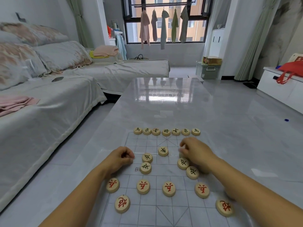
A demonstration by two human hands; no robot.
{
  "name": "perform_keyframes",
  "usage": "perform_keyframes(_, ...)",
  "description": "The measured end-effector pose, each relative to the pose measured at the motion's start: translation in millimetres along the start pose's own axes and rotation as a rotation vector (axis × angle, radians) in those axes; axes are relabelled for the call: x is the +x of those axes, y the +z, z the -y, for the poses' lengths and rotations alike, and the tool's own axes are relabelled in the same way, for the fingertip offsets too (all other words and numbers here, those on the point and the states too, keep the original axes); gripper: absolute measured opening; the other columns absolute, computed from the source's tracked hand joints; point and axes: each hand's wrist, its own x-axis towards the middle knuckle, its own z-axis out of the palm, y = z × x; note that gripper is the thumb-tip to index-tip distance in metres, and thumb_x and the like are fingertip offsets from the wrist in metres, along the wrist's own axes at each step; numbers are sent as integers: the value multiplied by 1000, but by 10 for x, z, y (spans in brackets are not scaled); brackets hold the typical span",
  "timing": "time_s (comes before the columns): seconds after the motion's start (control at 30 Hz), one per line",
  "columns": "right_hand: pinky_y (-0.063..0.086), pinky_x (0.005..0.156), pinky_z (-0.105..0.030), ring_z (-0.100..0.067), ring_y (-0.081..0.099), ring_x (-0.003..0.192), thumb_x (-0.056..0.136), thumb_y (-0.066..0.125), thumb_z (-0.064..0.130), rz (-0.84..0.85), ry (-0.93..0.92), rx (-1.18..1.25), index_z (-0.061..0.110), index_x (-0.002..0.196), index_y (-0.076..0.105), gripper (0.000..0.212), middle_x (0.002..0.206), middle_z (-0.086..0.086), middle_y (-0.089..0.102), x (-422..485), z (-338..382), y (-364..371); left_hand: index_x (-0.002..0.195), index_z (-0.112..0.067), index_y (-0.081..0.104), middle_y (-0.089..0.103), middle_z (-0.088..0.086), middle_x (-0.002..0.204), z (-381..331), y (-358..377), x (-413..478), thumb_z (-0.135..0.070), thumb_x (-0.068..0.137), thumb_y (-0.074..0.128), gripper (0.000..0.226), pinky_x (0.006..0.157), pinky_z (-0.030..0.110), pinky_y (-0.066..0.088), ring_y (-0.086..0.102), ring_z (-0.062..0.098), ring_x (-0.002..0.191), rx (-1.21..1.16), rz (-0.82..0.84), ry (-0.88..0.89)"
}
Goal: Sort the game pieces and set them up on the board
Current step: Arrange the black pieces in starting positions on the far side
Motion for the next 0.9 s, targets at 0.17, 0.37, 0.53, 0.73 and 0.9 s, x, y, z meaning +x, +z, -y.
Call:
perform_keyframes(0.17, 39, 93, -39, -28, 47, 117, 86, 53, 46, 141, -86, -273, 18, 127, 48, 50, 130, -9, 48, 345, 503, 324, 93, -13, 60, 54, 3, 86, -11, 27, -3, -3, 85, 59, 12, 70, 20, 44, 51, 13, 76, 15, -9, 8)
perform_keyframes(0.37, 44, 80, -34, -27, 54, 100, 85, 54, 26, 32, -20, -173, 14, 108, 56, 26, 114, -7, 50, 533, 238, 86, 96, -9, 61, 57, 3, 82, 4, -15, -4, -5, 84, 61, 13, 70, 20, 44, 53, 13, 75, -42, 0, 9)
perform_keyframes(0.53, 43, 72, -27, -19, 49, 89, 85, 56, 25, 105, 45, -163, 21, 97, 56, 12, 101, 0, 45, 348, -761, -289, 96, -7, 62, 58, 5, 81, -7, -38, 5, -5, 84, 62, 13, 72, 21, 46, 55, 14, 76, -77, 21, -4)
perform_keyframes(0.73, 41, 92, -26, -15, 47, 101, 83, 65, 19, 127, 71, 171, 25, 123, 49, 43, 113, -2, 40, 55, -1109, -189, 95, -11, 62, 59, 5, 87, -77, 68, 85, -13, 87, 60, 9, 71, 23, 43, 52, 15, 77, -23, -9, -51)
perform_keyframes(0.9, 44, 80, -35, -22, 50, 94, 74, 70, 43, -140, 252, 111, 16, 95, 50, 39, 103, -5, 49, 86, -1093, 53, 91, -9, 62, 57, 3, 81, -138, 198, 232, -31, 76, 73, 29, 64, 25, 38, 48, 16, 75, 19, -35, -111)
